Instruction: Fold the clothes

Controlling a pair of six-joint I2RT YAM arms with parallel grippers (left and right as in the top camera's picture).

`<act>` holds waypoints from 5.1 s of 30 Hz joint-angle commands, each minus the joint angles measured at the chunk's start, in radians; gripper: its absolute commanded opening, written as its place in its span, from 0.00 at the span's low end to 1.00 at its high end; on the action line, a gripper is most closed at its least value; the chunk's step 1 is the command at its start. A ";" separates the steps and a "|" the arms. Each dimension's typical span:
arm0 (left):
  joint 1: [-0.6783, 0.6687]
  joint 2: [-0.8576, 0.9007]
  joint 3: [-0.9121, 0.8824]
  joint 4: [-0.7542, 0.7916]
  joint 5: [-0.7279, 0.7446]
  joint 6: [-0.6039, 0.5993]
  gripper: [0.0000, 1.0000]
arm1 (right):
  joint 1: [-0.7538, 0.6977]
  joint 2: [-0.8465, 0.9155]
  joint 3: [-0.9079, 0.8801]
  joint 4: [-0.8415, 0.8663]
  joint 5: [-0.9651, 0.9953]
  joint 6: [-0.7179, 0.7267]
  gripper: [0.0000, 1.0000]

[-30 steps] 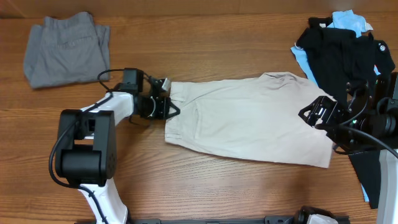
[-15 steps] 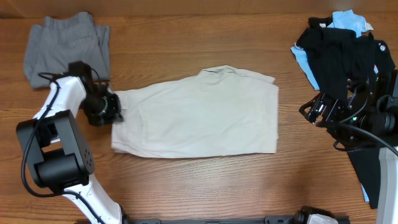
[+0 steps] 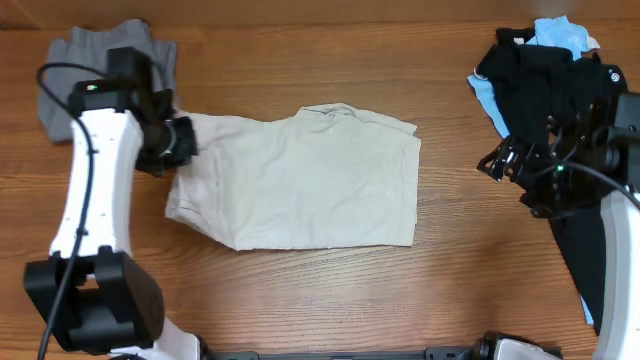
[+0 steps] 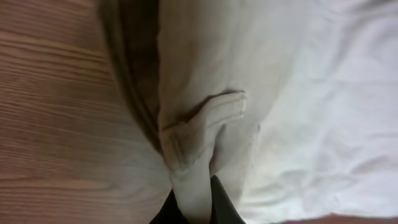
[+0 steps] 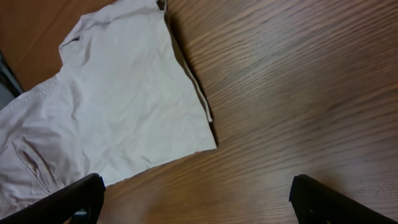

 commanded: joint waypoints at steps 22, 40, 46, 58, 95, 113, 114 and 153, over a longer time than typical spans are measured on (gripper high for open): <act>-0.605 -0.026 0.263 -0.059 -0.031 -0.247 0.04 | 0.005 0.184 -0.293 0.316 0.053 0.081 1.00; -0.800 0.093 0.262 0.248 -0.050 -0.272 0.04 | 0.002 0.196 -0.375 0.385 0.023 0.106 1.00; -0.798 0.143 0.263 0.250 -0.092 -0.288 0.04 | 0.002 0.196 -0.375 0.389 0.041 0.110 1.00; -0.539 -0.017 0.280 -0.101 -0.281 -0.303 0.04 | 0.002 0.196 -0.374 0.386 0.069 0.110 1.00; -0.535 -0.013 0.359 -0.129 -0.133 -0.244 0.04 | 0.004 0.197 -0.375 0.402 0.069 0.111 1.00; -0.611 0.304 0.359 -0.065 -0.141 -0.303 0.04 | 0.004 0.197 -0.375 0.392 0.069 0.106 1.00; -0.611 0.315 0.359 -0.061 -0.140 -0.303 0.04 | 0.004 0.197 -0.375 0.392 0.069 0.106 1.00; -0.291 0.224 0.372 -0.276 0.026 -0.088 0.48 | 0.108 0.196 -0.375 0.563 -0.486 -0.013 0.04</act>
